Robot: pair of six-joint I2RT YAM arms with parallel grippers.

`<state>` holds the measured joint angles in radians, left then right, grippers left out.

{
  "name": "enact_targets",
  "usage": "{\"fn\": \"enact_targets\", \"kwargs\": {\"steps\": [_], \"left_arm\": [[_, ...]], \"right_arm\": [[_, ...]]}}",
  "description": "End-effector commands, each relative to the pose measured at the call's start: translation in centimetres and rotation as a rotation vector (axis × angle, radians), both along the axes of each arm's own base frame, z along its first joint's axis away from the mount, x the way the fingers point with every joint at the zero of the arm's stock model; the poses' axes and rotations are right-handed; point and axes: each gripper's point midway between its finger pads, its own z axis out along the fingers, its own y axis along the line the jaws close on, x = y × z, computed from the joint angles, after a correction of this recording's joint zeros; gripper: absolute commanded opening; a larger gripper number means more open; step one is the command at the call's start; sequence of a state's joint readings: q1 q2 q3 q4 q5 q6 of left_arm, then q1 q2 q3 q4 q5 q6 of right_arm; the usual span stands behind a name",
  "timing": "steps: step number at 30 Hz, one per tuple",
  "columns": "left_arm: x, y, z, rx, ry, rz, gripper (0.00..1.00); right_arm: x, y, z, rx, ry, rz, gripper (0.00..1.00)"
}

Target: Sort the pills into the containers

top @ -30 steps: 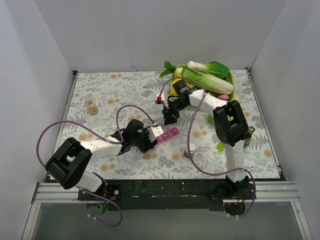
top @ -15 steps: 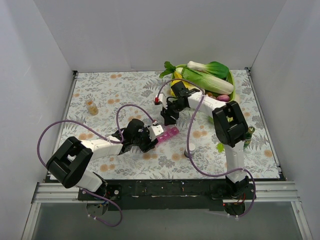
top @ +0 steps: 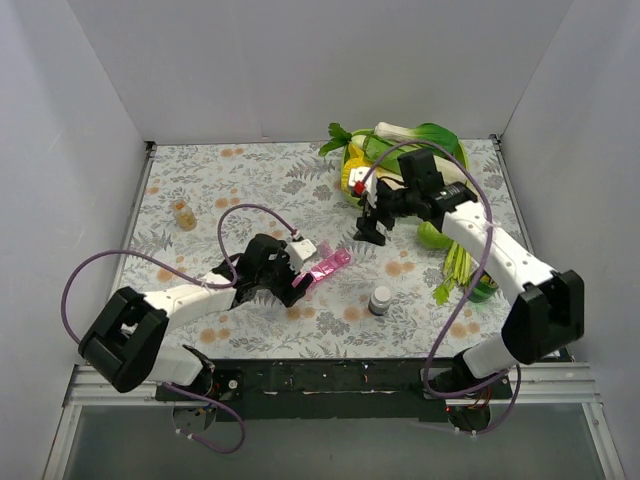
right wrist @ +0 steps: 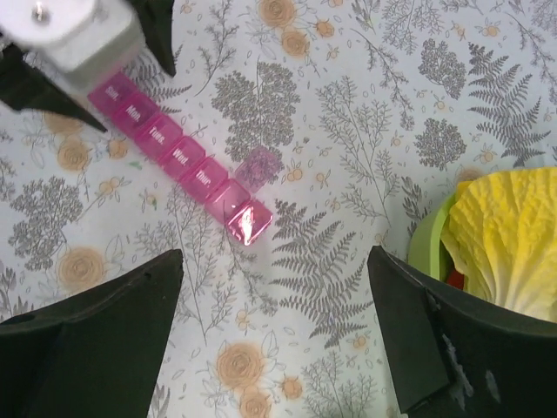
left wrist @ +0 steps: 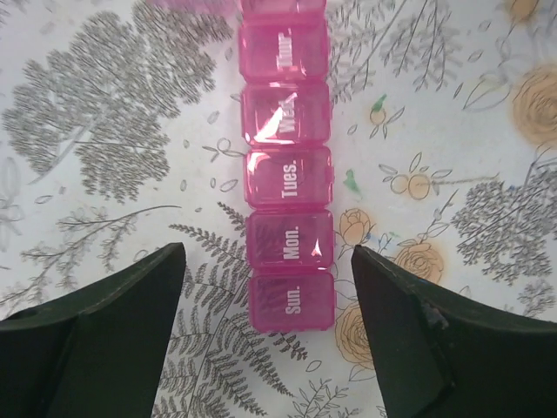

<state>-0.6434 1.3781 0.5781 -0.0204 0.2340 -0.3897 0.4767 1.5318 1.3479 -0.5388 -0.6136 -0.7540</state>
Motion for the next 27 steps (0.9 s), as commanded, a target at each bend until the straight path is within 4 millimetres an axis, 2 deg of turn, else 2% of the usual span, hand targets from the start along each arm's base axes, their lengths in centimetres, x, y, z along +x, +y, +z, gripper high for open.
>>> {"fn": "enact_targets", "kwargs": {"steps": [1,2,4,5,7,8,9,10,11,13,14,15,17,18,19,21,23,24,27], "left_arm": [[1.2,-0.1,5.5,-0.125,-0.104,0.078,0.79],[1.0,-0.3,6.3,-0.149,-0.115,0.072,0.80],[0.4,-0.5,7.3,-0.184,-0.132,0.046,0.82],[-0.4,-1.0,9.0,-0.240,-0.152,-0.005,0.83],[-1.8,-1.8,10.5,-0.292,-0.155,-0.081,0.88],[-2.4,-2.0,11.6,-0.324,-0.173,-0.115,0.88],[-3.6,-2.5,12.2,-0.358,-0.157,-0.174,0.89],[-3.8,-2.5,12.5,-0.366,-0.158,-0.180,0.89],[-4.0,-2.4,12.2,-0.359,-0.155,-0.184,0.89],[-4.1,-2.1,10.4,-0.306,-0.120,-0.193,0.88],[-4.0,-2.0,9.4,-0.275,-0.102,-0.201,0.88],[-3.9,-1.8,7.4,-0.216,-0.070,-0.218,0.87],[-3.2,-1.2,5.3,-0.141,-0.046,-0.202,0.85],[-2.6,-1.3,5.1,-0.114,-0.057,-0.209,0.84],[-2.0,-1.0,3.4,-0.064,-0.031,-0.193,0.83],[-0.8,-1.3,3.1,-0.036,-0.049,-0.196,0.82],[-0.1,-1.4,2.0,-0.002,-0.030,-0.191,0.80],[0.4,-1.8,2.3,-0.005,-0.038,-0.195,0.79],[0.7,-2.3,1.3,0.015,-0.013,-0.214,0.74]], "right_arm": [[-1.1,-2.0,2.3,0.076,-0.094,-0.053,0.98],[-1.6,-2.8,3.5,0.107,-0.123,-0.071,0.98],[-2.7,-3.5,2.7,0.117,-0.100,-0.059,0.98],[-4.1,-3.7,2.7,0.136,-0.070,-0.013,0.98],[-6.0,-3.9,1.5,0.139,-0.053,0.075,0.97],[-6.9,-3.9,2.1,0.176,-0.067,0.106,0.96],[-7.5,-4.1,1.8,0.188,-0.068,0.117,0.96],[-8.3,-4.3,0.8,0.192,-0.055,0.133,0.97],[-8.7,-4.6,1.1,0.201,-0.089,0.143,0.97],[-8.9,-4.9,0.8,0.201,-0.093,0.133,0.97],[-8.9,-5.4,0.4,0.200,-0.090,0.119,0.97],[-8.9,-5.5,0.4,0.204,-0.094,0.116,0.96],[-9.2,-5.9,-0.1,0.220,-0.083,0.106,0.96],[-9.4,-6.0,-0.2,0.229,-0.074,0.101,0.97],[-9.3,-6.1,0.0,0.237,-0.084,0.096,0.97],[-9.5,-6.2,-0.3,0.249,-0.071,0.095,0.97],[-9.5,-6.3,-0.3,0.258,-0.071,0.094,0.97],[-9.6,-6.4,-0.5,0.262,-0.062,0.091,0.97],[-9.6,-6.4,-0.3,0.274,-0.067,0.092,0.97]]}}
